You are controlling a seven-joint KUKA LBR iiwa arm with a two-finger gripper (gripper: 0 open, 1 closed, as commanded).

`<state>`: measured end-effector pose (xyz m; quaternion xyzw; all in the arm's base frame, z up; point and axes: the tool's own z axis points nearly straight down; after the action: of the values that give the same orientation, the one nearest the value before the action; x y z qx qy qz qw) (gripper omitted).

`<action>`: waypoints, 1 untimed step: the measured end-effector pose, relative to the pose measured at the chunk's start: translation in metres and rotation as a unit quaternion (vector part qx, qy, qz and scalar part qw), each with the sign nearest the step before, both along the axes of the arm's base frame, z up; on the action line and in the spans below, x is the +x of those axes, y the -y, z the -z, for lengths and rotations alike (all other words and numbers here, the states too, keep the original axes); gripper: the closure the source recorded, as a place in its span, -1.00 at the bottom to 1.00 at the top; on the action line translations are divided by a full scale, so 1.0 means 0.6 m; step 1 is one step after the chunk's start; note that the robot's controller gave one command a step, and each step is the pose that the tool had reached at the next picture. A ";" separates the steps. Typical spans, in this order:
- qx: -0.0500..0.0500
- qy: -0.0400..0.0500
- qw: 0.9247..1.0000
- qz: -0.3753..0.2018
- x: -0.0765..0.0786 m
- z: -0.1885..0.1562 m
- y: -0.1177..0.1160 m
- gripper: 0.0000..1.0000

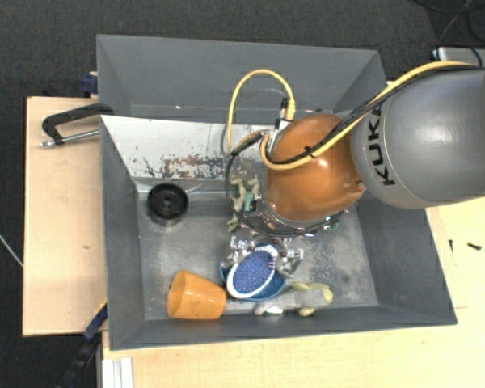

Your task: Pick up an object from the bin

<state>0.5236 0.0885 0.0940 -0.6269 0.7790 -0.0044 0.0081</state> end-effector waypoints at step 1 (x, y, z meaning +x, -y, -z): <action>0.000 -0.002 1.000 -0.001 -0.003 0.003 -0.003 1.00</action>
Offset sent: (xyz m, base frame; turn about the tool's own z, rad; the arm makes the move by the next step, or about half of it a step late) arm 0.0000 0.0000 0.0000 0.0000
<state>0.5221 0.0900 0.0924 -0.6275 0.7786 -0.0026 0.0067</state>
